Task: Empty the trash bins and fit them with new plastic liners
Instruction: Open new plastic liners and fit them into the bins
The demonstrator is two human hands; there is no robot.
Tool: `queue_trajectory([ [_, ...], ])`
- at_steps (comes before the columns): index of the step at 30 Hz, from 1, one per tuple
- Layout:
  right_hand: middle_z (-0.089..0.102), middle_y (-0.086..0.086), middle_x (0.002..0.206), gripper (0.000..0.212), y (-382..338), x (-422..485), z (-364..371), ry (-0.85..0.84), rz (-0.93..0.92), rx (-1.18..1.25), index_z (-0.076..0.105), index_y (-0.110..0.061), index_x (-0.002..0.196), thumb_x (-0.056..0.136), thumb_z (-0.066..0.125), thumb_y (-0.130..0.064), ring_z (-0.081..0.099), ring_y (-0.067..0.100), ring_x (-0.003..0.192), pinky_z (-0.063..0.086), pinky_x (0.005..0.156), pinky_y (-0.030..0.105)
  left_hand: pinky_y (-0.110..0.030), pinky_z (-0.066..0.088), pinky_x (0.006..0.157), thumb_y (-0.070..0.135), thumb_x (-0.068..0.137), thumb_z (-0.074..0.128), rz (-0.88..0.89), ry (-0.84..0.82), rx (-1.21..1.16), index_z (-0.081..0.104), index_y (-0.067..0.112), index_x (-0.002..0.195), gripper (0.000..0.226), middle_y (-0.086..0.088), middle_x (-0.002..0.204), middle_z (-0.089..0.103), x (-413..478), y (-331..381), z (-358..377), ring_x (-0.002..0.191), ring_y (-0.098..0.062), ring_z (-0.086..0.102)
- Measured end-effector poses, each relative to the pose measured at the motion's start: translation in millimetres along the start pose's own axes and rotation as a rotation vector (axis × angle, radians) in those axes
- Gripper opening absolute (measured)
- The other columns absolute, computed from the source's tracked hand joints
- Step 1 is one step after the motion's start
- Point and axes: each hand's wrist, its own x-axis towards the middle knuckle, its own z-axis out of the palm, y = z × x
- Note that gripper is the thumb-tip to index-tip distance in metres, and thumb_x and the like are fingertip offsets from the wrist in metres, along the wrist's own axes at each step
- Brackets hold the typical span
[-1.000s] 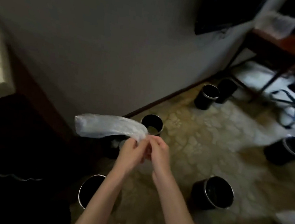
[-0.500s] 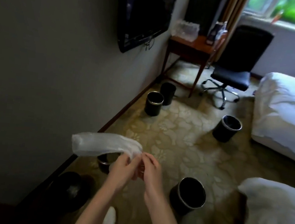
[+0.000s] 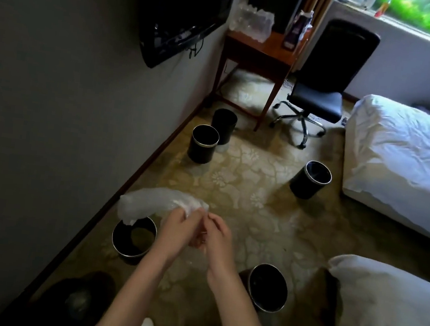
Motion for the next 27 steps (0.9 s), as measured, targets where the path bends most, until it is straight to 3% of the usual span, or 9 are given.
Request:
queue_trajectory([
  [7, 0.062, 0.0, 0.062, 0.014, -28, 52, -6, 0.085, -0.014, 0.033, 0.07, -0.013, 0.099, 0.098, 0.057, -0.017, 0.056, 0.008, 0.05, 0.045, 0.047, 0.021, -0.029, 0.043, 0.054, 0.029, 0.099, 0.052, -0.008, -0.094, 0.004, 0.061, 0.004, 0.065, 0.043, -0.011, 0.051, 0.054, 55, 28, 22, 0.049, -0.018, 0.052],
  [14, 0.056, 0.001, 0.053, 0.016, -76, 106, -54, 0.167, -0.082, 0.135, 0.068, -0.011, 0.091, 0.099, 0.055, -0.013, 0.049, 0.01, 0.043, 0.042, 0.042, 0.023, -0.013, 0.04, 0.039, 0.031, 0.096, 0.059, 0.014, -0.101, 0.046, 0.053, 0.011, 0.069, 0.034, 0.003, 0.043, 0.054, 107, 64, 92, 0.038, -0.001, 0.051],
  [18, 0.051, 0.002, 0.05, 0.022, -99, 166, -78, 0.174, -0.091, 0.065, 0.07, -0.012, 0.089, 0.101, 0.053, -0.019, 0.046, 0.011, 0.041, 0.04, 0.04, 0.023, -0.022, 0.046, 0.048, 0.032, 0.097, 0.057, 0.007, -0.087, 0.083, 0.053, 0.009, 0.063, 0.04, -0.004, 0.048, 0.056, 151, 84, 132, 0.043, -0.009, 0.054],
  [22, 0.049, 0.001, 0.046, 0.024, -138, 235, -89, 0.103, -0.039, 0.035, 0.071, -0.011, 0.09, 0.101, 0.052, -0.021, 0.045, 0.012, 0.041, 0.039, 0.041, 0.023, -0.023, 0.046, 0.044, 0.028, 0.096, 0.058, -0.037, 0.033, 0.057, 0.055, 0.015, 0.052, 0.045, -0.001, 0.042, 0.057, 203, 117, 164, 0.042, -0.009, 0.056],
  [24, 0.052, 0.007, 0.055, 0.023, -167, 264, -91, 0.065, -0.025, 0.075, 0.071, -0.013, 0.088, 0.1, 0.053, -0.021, 0.047, 0.015, 0.047, 0.04, 0.046, 0.024, -0.022, 0.047, 0.043, 0.028, 0.095, 0.058, -0.044, 0.06, 0.046, 0.062, 0.017, 0.044, 0.052, -0.001, 0.044, 0.06, 227, 142, 175, 0.043, -0.01, 0.058],
  [26, 0.051, 0.01, 0.061, 0.023, -196, 287, -94, -0.012, -0.027, 0.084, 0.071, -0.017, 0.085, 0.099, 0.053, -0.022, 0.046, 0.016, 0.051, 0.04, 0.047, 0.027, -0.024, 0.047, 0.044, 0.027, 0.096, 0.056, -0.022, 0.086, 0.026, 0.07, 0.023, 0.052, 0.046, -0.003, 0.046, 0.061, 248, 165, 186, 0.046, -0.013, 0.059],
  [27, 0.05, 0.008, 0.061, 0.024, -207, 296, -96, -0.05, -0.024, 0.078, 0.071, -0.019, 0.084, 0.099, 0.053, -0.022, 0.045, 0.015, 0.05, 0.041, 0.045, 0.026, -0.025, 0.047, 0.045, 0.026, 0.096, 0.056, -0.012, 0.112, 0.01, 0.071, 0.015, 0.059, 0.042, -0.006, 0.049, 0.06, 259, 172, 192, 0.048, -0.016, 0.059],
])
